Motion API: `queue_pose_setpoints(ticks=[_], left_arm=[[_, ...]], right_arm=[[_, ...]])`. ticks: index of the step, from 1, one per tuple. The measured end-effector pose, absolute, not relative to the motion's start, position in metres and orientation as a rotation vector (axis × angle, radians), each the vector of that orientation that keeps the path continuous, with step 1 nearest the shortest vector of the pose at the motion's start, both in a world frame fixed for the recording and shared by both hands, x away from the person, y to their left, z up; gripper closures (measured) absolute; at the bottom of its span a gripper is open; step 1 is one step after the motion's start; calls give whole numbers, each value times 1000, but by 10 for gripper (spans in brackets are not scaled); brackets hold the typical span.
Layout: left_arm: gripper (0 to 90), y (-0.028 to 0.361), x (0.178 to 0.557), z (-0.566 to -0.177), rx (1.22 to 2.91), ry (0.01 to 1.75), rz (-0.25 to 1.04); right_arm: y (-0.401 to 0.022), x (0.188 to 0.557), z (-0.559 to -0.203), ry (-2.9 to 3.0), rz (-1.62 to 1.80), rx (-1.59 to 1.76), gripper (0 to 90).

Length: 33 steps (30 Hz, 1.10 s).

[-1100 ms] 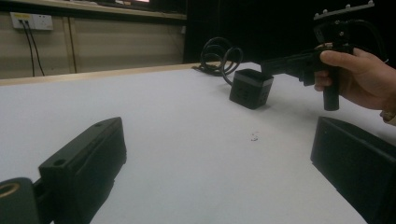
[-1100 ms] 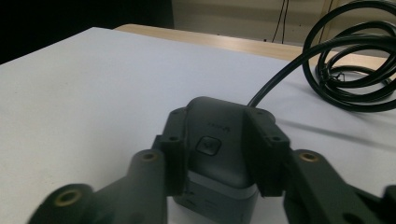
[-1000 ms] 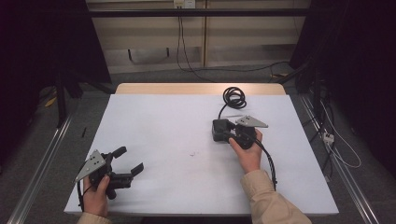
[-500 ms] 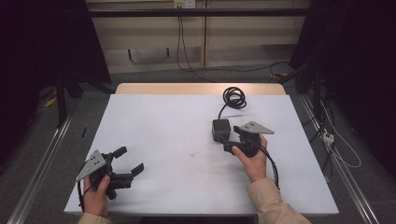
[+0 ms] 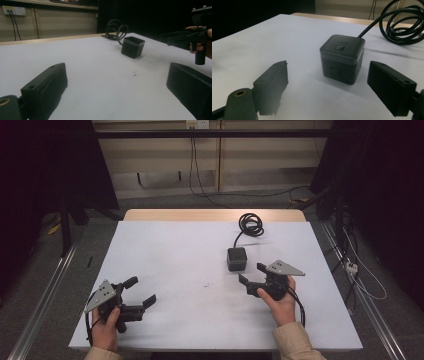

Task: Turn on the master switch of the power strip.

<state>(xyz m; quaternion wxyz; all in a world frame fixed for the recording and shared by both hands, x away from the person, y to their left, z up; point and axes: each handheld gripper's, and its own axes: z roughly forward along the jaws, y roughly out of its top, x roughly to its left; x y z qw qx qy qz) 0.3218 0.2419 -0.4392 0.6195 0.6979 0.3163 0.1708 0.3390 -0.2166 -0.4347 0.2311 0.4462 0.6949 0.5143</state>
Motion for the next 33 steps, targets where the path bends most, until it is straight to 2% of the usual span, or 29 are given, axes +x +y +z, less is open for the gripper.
queue_pose_setpoints(ticks=[33], left_arm=[[31,240,322,-440,1606,727,381]], right_arm=[[-232,298,-443,1938,1447,1162,124]])
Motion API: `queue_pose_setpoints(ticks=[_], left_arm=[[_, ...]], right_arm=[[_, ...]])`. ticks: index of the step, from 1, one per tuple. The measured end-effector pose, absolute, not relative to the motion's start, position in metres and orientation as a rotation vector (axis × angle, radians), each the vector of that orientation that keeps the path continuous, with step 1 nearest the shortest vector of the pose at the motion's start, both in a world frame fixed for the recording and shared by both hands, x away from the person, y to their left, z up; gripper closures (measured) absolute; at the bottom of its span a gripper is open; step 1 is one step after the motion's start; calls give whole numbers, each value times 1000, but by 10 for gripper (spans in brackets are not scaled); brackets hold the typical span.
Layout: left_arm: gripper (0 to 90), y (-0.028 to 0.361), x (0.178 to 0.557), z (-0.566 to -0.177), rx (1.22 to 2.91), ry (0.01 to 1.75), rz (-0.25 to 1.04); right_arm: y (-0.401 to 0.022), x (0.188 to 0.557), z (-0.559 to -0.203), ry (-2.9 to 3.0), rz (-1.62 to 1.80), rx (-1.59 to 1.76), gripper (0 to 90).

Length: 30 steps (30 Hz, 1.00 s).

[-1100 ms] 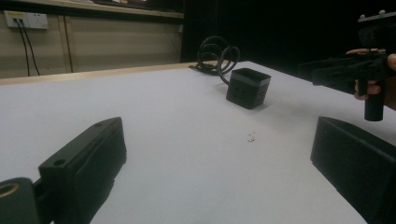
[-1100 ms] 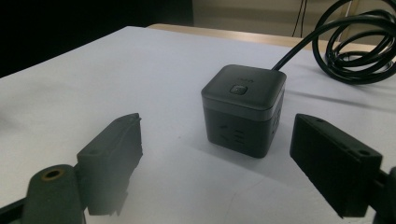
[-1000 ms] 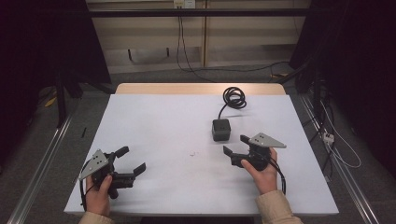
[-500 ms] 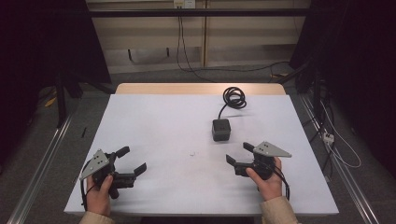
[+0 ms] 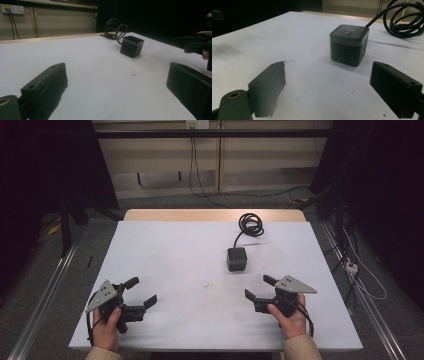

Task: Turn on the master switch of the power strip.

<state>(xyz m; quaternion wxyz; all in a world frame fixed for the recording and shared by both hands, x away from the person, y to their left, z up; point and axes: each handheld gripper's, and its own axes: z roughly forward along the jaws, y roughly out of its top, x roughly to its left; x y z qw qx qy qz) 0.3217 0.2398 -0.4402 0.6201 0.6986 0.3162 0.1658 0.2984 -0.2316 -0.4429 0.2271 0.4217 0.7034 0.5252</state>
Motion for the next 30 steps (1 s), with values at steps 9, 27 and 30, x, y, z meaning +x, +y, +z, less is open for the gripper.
queue_pose_setpoints(ticks=[9,27,30], left_arm=[[30,239,322,-440,1606,727,380],[31,239,321,-440,1607,727,379],[30,239,321,-440,1609,727,379]], right_arm=[[-237,293,-445,1958,1436,1158,114],[-248,286,-446,1951,1414,1166,105],[-251,284,-446,1943,1411,1168,102]])
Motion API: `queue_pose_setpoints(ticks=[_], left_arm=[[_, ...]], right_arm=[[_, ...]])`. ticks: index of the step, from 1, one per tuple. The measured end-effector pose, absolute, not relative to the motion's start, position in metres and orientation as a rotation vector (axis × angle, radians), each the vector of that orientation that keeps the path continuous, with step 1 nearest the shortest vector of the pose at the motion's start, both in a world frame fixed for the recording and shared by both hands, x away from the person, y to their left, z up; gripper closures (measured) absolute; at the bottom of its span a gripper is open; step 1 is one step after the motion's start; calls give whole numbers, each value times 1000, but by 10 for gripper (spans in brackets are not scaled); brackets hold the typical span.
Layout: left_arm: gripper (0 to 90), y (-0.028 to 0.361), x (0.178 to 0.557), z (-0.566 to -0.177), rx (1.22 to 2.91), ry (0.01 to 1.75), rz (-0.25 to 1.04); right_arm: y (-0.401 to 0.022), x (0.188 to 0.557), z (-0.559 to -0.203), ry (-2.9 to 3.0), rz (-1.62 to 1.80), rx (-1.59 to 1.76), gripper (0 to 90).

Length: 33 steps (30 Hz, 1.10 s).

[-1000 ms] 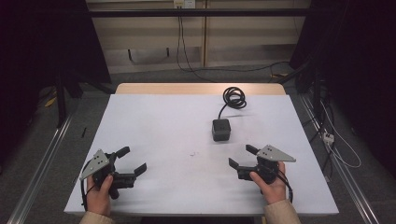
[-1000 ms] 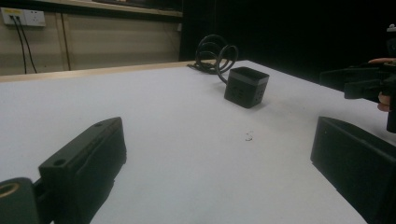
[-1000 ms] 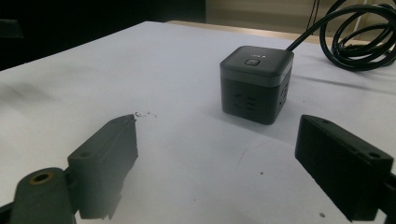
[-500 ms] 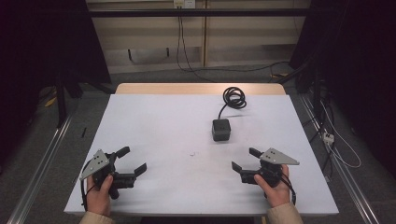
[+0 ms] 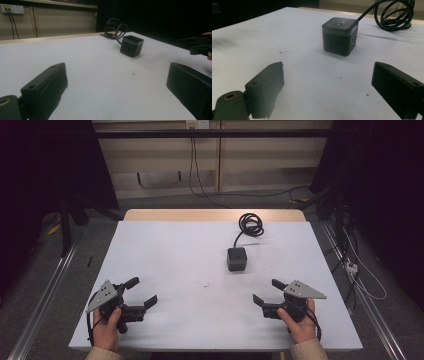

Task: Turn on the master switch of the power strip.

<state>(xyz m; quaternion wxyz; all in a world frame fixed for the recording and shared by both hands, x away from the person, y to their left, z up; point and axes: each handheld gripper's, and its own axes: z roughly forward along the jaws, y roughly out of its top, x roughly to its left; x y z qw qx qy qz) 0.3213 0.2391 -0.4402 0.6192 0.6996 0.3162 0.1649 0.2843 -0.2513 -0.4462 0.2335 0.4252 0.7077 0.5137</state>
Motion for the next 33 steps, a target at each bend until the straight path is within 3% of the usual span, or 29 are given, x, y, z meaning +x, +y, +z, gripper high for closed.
queue_pose_setpoints(ticks=[33], left_arm=[[31,243,321,-441,1607,744,387]], right_arm=[[-269,277,-451,1956,1343,1170,95]])
